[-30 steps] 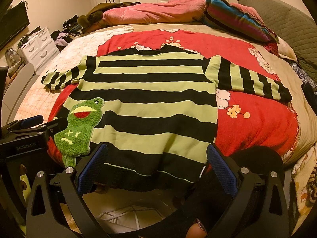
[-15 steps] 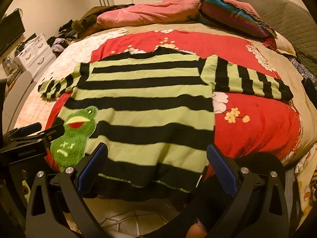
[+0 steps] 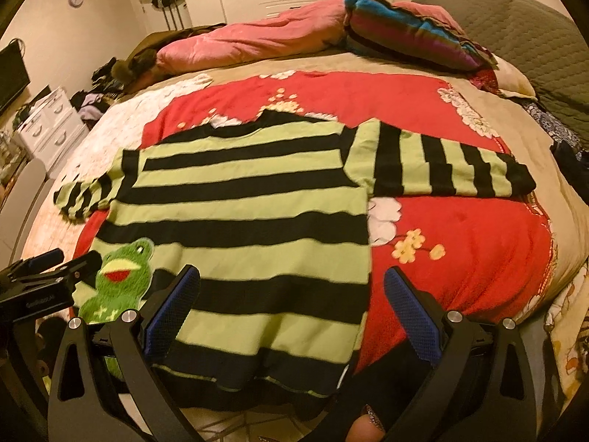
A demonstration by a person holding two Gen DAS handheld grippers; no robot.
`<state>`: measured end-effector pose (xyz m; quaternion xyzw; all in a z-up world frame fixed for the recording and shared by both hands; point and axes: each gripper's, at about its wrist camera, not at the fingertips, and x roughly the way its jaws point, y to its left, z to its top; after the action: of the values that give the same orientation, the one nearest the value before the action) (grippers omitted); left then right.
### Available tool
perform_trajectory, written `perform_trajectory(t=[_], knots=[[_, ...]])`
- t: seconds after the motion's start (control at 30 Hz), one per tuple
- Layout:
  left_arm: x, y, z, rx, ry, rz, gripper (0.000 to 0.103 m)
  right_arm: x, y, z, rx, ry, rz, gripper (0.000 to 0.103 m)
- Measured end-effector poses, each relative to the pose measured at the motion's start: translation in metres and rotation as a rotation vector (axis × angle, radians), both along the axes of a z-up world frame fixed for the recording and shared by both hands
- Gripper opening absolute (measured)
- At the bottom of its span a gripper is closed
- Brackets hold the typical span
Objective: Fold small clothes
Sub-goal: 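Move the right gripper to the black sleeve cuff and grasp it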
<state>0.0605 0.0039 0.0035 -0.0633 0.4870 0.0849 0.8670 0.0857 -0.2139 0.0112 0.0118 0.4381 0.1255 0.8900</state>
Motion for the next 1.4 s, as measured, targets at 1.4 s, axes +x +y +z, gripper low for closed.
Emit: perform_trajectory(t=[1.4], knots=[[0.163,-0.049,-0.026,-0.05,0.002,-0.034,0.094,0.246,-0.148,-0.014,-0.012,0.008,-0.55,0.099]])
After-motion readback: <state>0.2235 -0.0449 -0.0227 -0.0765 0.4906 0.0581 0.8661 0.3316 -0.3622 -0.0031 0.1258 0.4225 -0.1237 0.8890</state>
